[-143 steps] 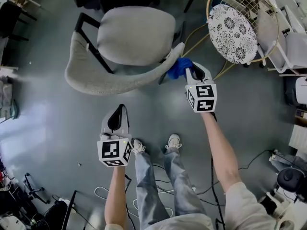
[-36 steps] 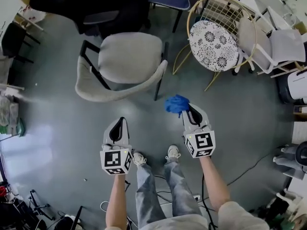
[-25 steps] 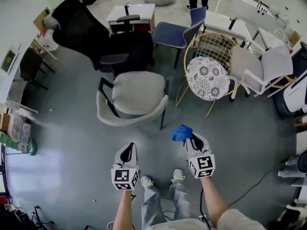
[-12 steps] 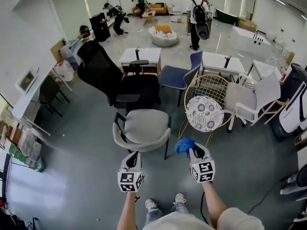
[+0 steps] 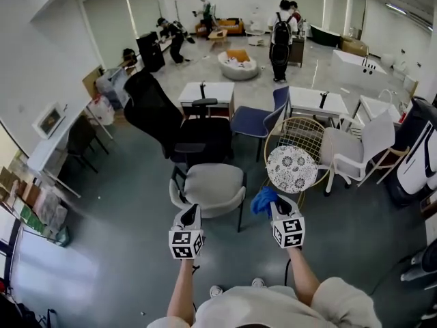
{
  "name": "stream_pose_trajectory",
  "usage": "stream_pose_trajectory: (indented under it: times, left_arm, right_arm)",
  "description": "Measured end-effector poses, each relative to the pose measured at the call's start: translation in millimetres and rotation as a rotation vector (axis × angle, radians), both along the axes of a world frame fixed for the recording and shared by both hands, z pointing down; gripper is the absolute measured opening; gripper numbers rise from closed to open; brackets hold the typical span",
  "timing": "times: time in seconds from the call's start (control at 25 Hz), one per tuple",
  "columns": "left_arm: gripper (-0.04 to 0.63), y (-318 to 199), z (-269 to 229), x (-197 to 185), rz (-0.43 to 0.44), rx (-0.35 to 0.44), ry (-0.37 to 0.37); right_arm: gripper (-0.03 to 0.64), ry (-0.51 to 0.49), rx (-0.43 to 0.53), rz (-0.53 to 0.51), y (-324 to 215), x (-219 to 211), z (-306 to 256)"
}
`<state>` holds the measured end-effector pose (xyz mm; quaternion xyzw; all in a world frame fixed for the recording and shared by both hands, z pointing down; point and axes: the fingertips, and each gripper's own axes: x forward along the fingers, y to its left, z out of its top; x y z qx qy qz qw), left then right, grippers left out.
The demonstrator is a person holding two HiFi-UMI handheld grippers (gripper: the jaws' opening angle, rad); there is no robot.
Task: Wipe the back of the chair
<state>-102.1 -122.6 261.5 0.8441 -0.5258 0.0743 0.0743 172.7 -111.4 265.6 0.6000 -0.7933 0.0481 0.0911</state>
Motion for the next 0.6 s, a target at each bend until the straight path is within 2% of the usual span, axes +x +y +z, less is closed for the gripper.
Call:
stream_pose_trajectory:
  times: [0.6]
  left_arm:
    - [-0.001,0,-9,-15,-0.025,0.017,-0.003]
  right_arm:
    - [0.040,0.003,0.024,0.023,3,13,-13]
